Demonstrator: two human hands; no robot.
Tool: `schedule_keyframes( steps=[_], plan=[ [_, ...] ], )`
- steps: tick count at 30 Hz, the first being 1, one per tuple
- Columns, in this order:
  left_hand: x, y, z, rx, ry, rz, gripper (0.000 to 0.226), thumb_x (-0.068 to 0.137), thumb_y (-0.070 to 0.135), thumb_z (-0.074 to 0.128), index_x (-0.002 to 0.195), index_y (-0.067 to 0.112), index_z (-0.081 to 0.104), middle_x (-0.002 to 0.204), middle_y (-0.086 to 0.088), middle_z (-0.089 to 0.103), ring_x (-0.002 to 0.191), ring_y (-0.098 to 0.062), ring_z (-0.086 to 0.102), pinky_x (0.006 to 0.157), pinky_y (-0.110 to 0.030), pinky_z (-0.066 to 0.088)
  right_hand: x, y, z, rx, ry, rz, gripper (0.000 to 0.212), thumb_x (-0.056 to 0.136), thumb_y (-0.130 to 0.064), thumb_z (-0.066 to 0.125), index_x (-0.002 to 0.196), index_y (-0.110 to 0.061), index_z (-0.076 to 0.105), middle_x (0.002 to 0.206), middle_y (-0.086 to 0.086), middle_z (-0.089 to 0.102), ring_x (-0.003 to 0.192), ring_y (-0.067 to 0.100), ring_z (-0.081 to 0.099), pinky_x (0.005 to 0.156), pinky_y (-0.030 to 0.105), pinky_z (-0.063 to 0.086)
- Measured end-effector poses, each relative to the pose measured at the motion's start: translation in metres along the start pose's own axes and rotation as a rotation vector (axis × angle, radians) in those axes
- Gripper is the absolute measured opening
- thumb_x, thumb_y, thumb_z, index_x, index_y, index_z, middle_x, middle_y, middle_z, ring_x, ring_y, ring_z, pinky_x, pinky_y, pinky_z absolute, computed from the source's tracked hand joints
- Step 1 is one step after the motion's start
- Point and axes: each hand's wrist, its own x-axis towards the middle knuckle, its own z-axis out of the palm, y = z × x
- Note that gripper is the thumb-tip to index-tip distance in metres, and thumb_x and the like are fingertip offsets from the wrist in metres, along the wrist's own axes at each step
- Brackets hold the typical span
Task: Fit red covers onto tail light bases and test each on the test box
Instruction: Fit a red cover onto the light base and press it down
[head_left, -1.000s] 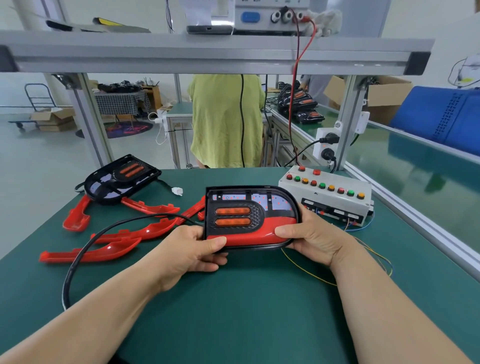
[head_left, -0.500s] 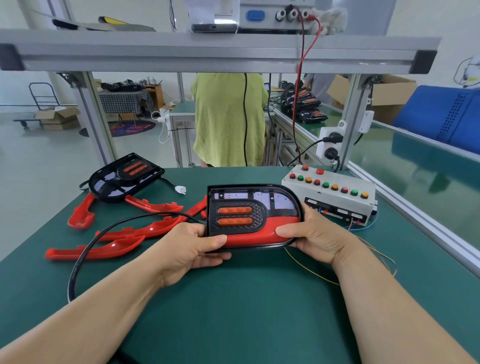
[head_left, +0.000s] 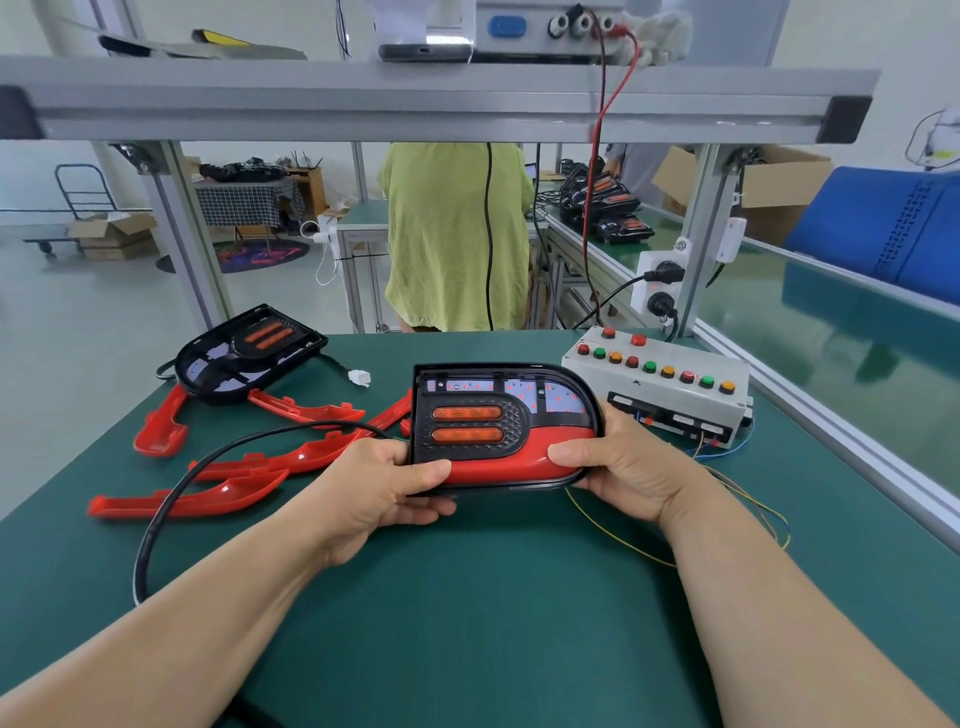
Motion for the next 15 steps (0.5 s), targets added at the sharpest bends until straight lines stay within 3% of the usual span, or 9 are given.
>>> schedule_keyframes(
  steps=[8,12,15],
  plan=[
    [-0.0017,0.0025,-0.0037,0.095,-0.022,-0.003,0.024,0.087,0.025,0.07,0.102,0.006,0.07,0.091,-0.015,0.077,0.073,-0.02,0.073,0.062,-0.024,0.056,-0.001,0.0029,-0.0009,0.049,0.023,0.031,0.062,0.067,0.005,0.07,0.124,-0.017,0.061,0.121,0.018,0.067,0.1,0.032,0.068,0.081,0.045,0.058],
    [-0.0021,0.0041,-0.0064,0.164,-0.007,-0.003,0.027,0.085,0.028,0.074,0.1,0.006,0.071,0.089,-0.014,0.076,0.068,-0.018,0.07,0.059,-0.023,0.054,-0.002,0.0028,0.0,0.136,0.04,0.049,0.044,0.074,-0.007,0.07,0.116,-0.019,0.07,0.123,0.015,0.068,0.102,0.029,0.069,0.079,0.047,0.059],
    [-0.002,0.0052,-0.0064,0.238,0.01,0.009,0.023,0.085,0.029,0.075,0.094,0.008,0.072,0.084,-0.011,0.077,0.064,-0.016,0.068,0.057,-0.022,0.053,-0.0011,0.0025,0.0022,0.104,0.081,0.048,0.06,0.073,-0.014,0.079,0.129,-0.013,0.06,0.123,0.016,0.068,0.102,0.029,0.069,0.076,0.046,0.059]
  ],
)
